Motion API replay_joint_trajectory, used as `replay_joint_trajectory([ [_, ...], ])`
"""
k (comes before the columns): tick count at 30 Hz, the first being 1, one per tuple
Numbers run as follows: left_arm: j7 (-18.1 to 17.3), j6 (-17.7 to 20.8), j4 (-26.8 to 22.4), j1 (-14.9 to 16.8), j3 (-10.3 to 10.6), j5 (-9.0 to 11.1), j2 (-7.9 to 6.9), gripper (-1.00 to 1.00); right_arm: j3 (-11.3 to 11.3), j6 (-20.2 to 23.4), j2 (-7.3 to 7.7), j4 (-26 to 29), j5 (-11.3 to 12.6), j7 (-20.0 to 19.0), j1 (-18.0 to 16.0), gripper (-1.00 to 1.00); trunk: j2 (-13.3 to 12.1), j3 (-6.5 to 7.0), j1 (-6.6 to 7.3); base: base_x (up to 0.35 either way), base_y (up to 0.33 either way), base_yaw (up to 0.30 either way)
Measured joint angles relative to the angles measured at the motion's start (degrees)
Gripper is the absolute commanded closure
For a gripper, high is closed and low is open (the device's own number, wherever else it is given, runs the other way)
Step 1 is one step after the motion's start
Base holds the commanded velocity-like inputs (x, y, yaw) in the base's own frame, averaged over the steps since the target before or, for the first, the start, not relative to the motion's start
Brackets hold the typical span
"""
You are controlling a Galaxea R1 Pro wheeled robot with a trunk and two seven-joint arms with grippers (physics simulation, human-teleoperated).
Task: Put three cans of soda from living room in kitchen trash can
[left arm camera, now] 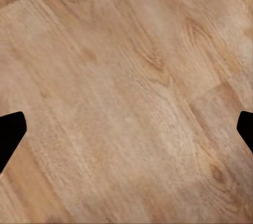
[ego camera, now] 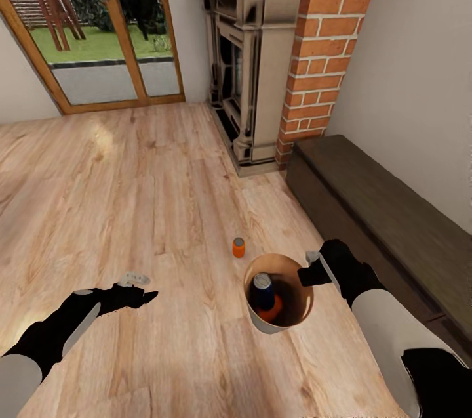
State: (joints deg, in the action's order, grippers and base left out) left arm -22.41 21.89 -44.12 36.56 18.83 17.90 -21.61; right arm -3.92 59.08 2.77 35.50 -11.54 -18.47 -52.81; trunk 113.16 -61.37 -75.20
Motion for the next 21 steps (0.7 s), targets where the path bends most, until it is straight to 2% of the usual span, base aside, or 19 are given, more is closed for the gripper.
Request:
replay_joint_trajectory([
  [21,0.54,-0.04,-0.01,0.00,0.34,-0.26,0.07,-1.00,-0.03,-0.03,-0.20,0.00,-0.24,0.21,0.82,1.00,0.00,1.41,0.00,0.000,0.313,-0.192],
])
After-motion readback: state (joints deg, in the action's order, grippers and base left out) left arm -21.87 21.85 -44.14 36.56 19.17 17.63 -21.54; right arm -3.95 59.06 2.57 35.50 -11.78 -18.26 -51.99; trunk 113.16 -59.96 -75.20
